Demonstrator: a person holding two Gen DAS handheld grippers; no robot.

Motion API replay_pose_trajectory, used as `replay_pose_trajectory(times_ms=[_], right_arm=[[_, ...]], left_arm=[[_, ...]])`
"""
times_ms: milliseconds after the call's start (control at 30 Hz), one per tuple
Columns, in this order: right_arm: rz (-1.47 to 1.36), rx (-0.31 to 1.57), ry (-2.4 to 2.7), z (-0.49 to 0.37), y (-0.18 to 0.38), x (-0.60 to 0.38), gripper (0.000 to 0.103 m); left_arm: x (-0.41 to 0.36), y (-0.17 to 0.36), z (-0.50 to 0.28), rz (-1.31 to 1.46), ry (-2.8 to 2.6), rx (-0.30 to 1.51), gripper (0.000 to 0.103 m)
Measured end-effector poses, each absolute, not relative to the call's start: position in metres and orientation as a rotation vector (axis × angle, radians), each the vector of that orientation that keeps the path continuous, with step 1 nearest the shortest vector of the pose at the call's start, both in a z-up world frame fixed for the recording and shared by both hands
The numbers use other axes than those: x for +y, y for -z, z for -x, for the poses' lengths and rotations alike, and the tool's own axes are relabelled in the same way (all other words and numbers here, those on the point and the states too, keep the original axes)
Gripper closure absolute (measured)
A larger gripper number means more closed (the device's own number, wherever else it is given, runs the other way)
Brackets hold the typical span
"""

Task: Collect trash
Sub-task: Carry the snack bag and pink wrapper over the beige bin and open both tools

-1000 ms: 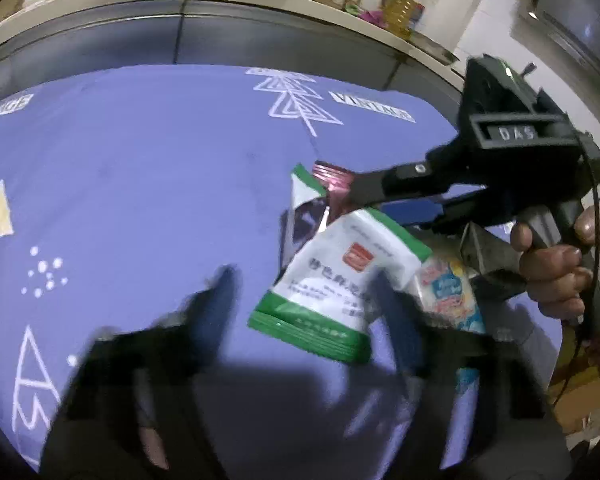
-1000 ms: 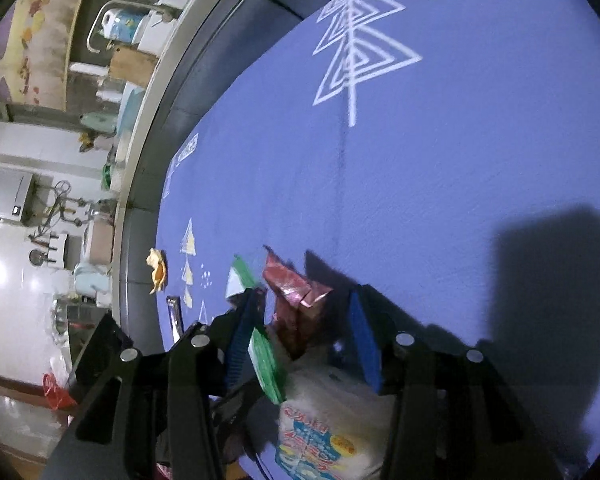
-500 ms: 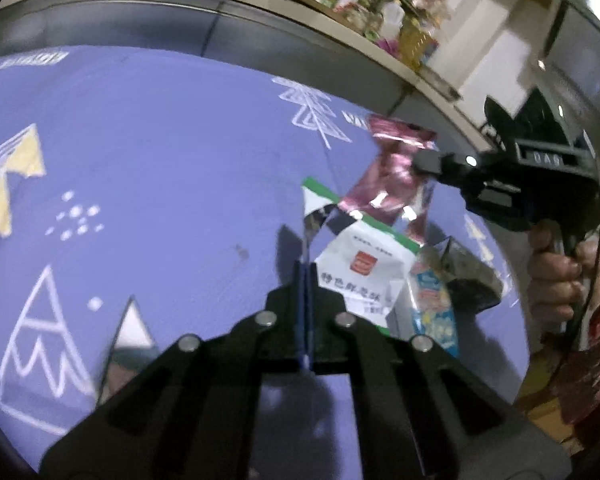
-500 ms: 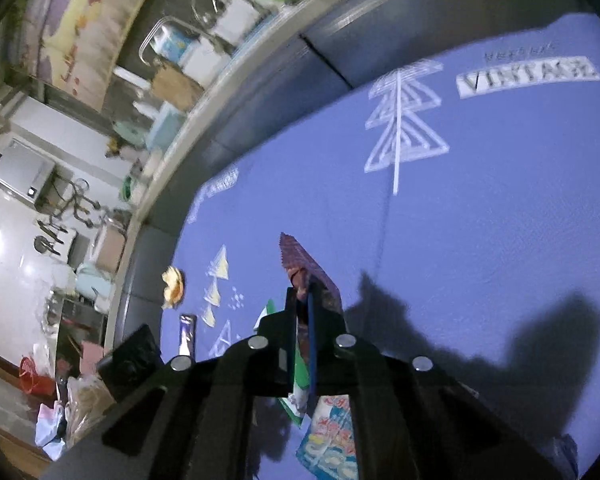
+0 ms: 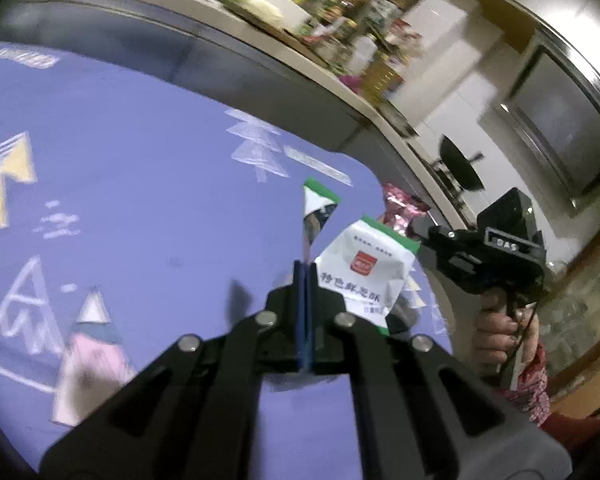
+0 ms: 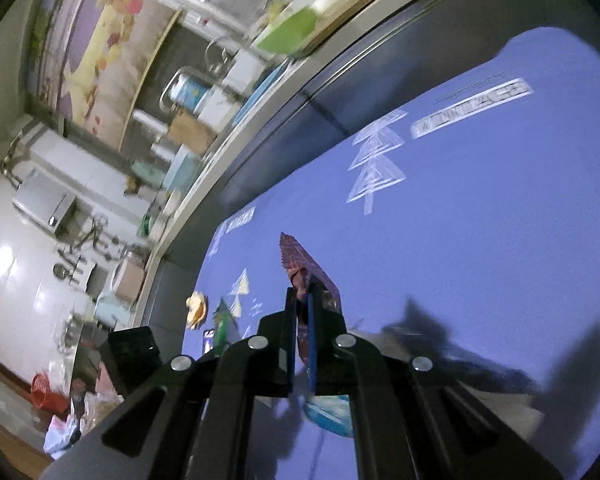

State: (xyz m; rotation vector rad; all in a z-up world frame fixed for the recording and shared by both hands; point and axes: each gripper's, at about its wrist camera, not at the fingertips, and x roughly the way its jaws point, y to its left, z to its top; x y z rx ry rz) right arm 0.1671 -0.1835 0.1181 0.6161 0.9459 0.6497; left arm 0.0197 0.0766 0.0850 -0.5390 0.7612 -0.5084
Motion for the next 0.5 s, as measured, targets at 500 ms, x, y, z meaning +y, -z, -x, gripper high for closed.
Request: replay_pose_trajectory(times_ms=[500], right_arm=[[-0.805, 0.707, -0.221, -0.088, -0.116, -0.473, 0.102]], left_arm=[[-0.235, -0.116, -0.099, 0.311, 0.848, 0.922, 0.103]])
